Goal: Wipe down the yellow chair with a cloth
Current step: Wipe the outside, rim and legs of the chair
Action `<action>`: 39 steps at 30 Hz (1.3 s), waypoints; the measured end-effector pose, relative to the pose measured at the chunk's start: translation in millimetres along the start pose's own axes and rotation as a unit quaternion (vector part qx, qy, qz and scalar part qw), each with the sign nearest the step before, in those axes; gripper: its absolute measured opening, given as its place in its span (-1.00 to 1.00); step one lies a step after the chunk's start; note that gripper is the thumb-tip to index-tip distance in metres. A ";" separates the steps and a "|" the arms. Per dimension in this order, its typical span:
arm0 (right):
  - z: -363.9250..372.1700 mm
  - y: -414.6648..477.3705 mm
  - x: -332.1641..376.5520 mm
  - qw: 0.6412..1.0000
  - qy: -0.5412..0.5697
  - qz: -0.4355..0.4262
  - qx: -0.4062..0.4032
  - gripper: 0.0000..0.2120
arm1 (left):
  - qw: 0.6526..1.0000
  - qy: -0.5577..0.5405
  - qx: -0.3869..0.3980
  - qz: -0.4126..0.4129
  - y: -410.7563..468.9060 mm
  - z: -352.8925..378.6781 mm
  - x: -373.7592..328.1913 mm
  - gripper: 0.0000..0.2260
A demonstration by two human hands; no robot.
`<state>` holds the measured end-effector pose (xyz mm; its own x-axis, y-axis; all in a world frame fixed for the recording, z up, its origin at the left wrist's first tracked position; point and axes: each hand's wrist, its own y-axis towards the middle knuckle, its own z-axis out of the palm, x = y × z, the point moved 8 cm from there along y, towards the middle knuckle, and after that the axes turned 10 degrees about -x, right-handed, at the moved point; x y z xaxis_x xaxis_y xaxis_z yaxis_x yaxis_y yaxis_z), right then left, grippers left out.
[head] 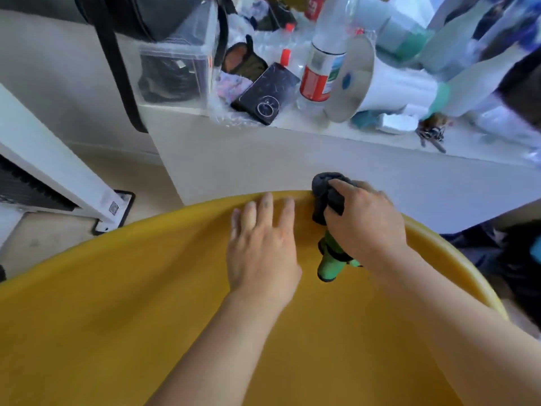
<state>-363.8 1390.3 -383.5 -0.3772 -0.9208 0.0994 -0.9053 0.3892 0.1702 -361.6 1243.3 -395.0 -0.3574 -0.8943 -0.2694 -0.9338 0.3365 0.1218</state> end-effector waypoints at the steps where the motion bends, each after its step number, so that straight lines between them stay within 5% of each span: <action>1: 0.3 4.8 -1.7 1.000 -0.006 0.010 0.006 -0.66 | 1.000 0.002 -0.002 0.009 4.9 3.3 -6.1 -0.25; 7: 19.5 24.1 30.2 0.989 0.096 -0.103 0.049 -0.66 | 0.994 -0.037 -0.098 0.029 25.5 10.3 -16.3 -0.58; 11: -4.0 -9.1 -82.2 0.998 0.050 -0.005 0.023 -0.55 | 0.990 -0.065 -0.123 -0.034 40.9 3.8 -8.4 -0.86; 15: -8.3 -16.7 -126.2 0.993 0.029 0.111 0.003 -0.66 | 0.994 -0.069 -0.057 0.056 61.4 21.1 -52.3 -0.71; 21: 0.6 -9.3 -68.6 0.998 0.053 -0.032 -0.031 -0.54 | 0.988 -0.053 -0.076 0.120 65.4 38.6 -75.5 -0.71; 25: -21.0 -51.1 -164.2 0.991 0.024 0.123 -0.056 -0.56 | 0.986 -0.026 -0.107 0.129 60.1 42.3 -78.2 -0.70; 28: -15.5 -46.1 -157.0 0.978 0.026 0.199 -0.058 -0.62 | 0.992 -0.028 -0.078 0.095 62.0 44.8 -89.3 -0.64; 33: -11.2 -32.3 -125.3 0.995 0.032 0.051 -0.075 -0.58 | 0.983 -0.094 -0.022 0.155 50.6 55.6 -153.2 -0.73; 36: -17.7 -105.3 -208.8 0.980 0.040 0.194 -0.036 -0.53 | 0.982 -0.080 -0.030 0.167 50.9 60.1 -150.0 -0.69; 39: -7.2 -208.0 -275.8 0.917 0.043 0.392 0.055 -0.71 | 0.980 -0.065 -0.005 0.190 45.6 65.9 -164.1 -0.66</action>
<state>-70.1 1563.5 -439.2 -0.9081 -0.3515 0.2274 -0.3783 0.9217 -0.0862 -346.8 1424.9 -408.2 -0.6786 -0.6603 -0.3217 -0.7333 0.6342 0.2453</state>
